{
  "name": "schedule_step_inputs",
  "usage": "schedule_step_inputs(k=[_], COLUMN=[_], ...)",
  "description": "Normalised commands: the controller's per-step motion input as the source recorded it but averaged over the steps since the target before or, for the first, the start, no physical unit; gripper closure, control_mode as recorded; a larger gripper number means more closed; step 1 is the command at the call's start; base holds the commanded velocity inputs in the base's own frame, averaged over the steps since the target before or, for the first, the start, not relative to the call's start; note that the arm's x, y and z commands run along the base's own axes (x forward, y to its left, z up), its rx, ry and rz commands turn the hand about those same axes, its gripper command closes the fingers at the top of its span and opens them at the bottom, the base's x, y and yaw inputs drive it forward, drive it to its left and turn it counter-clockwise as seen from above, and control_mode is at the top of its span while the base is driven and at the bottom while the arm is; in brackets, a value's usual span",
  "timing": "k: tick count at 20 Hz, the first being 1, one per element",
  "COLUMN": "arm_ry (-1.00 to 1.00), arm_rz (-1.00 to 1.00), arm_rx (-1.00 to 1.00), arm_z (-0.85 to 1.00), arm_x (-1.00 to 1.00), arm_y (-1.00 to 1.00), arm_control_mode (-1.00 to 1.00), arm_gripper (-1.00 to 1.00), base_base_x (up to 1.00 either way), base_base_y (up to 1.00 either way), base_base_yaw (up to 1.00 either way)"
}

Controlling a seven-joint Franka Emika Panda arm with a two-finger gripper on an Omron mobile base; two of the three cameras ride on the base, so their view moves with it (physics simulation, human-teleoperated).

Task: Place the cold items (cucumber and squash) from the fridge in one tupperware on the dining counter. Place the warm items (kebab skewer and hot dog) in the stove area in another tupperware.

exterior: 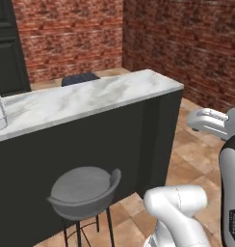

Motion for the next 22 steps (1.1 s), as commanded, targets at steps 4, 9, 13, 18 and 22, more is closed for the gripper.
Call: schedule_step_inputs(k=[4, 9, 13, 18, 22], arm_ry=[0.0, 0.0, 0.0, 0.0, 0.0], arm_rz=[0.0, 0.0, 0.0, 0.0, 0.0], arm_rx=[0.0, 0.0, 0.0, 0.0, 0.0], arm_z=[0.0, 0.0, 0.0, 0.0, 0.0], arm_x=[0.0, 0.0, 0.0, 0.0, 0.0], arm_y=[0.0, 0.0, 0.0, 0.0, 0.0], arm_control_mode=[1.0, 1.0, 1.0, 1.0, 1.0], arm_gripper=[-1.0, -1.0, -1.0, -1.0, -1.0], base_base_x=[0.0, 0.2, 0.43, 0.63, 0.86], base_base_y=[-1.0, -1.0, -1.0, -1.0, -0.96], base_base_yaw=[0.0, 0.0, 0.03, 0.12, 0.24])
